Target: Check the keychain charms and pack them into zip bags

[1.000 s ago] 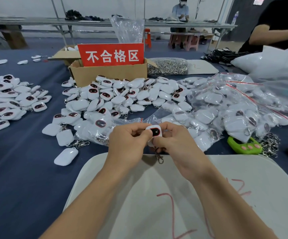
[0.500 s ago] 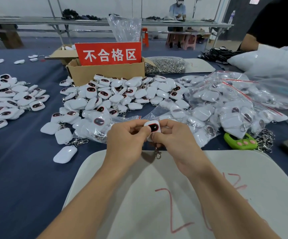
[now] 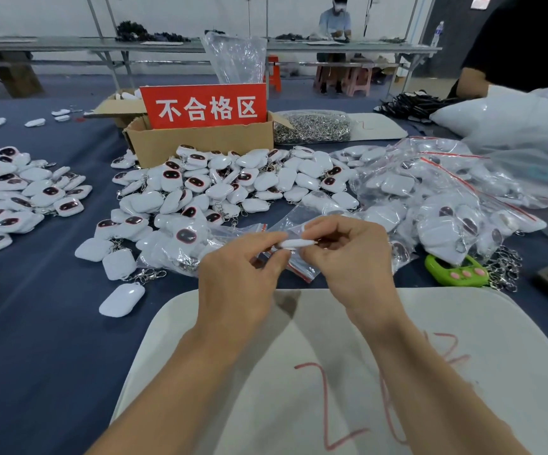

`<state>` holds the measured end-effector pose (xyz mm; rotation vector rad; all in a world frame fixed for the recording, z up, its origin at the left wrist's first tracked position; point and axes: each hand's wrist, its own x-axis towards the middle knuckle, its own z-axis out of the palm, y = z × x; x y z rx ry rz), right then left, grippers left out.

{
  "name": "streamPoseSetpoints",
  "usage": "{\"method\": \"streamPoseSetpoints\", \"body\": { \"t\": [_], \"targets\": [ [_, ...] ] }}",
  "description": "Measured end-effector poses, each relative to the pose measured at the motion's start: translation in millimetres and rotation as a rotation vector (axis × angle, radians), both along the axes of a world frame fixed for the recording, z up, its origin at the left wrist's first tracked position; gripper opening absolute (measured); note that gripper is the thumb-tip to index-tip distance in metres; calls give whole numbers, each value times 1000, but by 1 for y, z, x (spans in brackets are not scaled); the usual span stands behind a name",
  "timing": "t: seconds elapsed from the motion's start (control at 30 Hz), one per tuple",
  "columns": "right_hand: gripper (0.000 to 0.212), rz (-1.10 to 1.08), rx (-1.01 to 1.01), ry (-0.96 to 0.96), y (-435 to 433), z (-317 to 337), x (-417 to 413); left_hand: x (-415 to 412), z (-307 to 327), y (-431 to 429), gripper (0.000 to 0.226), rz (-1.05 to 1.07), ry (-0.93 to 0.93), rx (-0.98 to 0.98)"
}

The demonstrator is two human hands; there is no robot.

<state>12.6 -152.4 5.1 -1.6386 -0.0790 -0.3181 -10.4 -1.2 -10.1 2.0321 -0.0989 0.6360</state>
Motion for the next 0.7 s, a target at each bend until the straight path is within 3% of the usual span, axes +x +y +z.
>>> {"method": "streamPoseSetpoints", "body": {
  "t": [0.33, 0.5, 0.57, 0.67, 0.7],
  "targets": [
    [18, 103, -75, -16, -2, 2, 1, 3, 1, 2, 15, 51, -6, 84],
    [48, 182, -373, -99, 3, 1, -7, 9, 3, 8, 19, 66, 120, -235],
    [43, 169, -347, -95, 4, 1, -7, 11, 3, 9, 18, 20, 160, -323],
    [11, 216, -310, -48, 4, 4, -7, 9, 5, 9, 30, -35, 153, -357],
    [17, 209, -336, -34, 4, 4, -7, 8, 6, 8, 34, -48, 136, -338]
  ]
}}
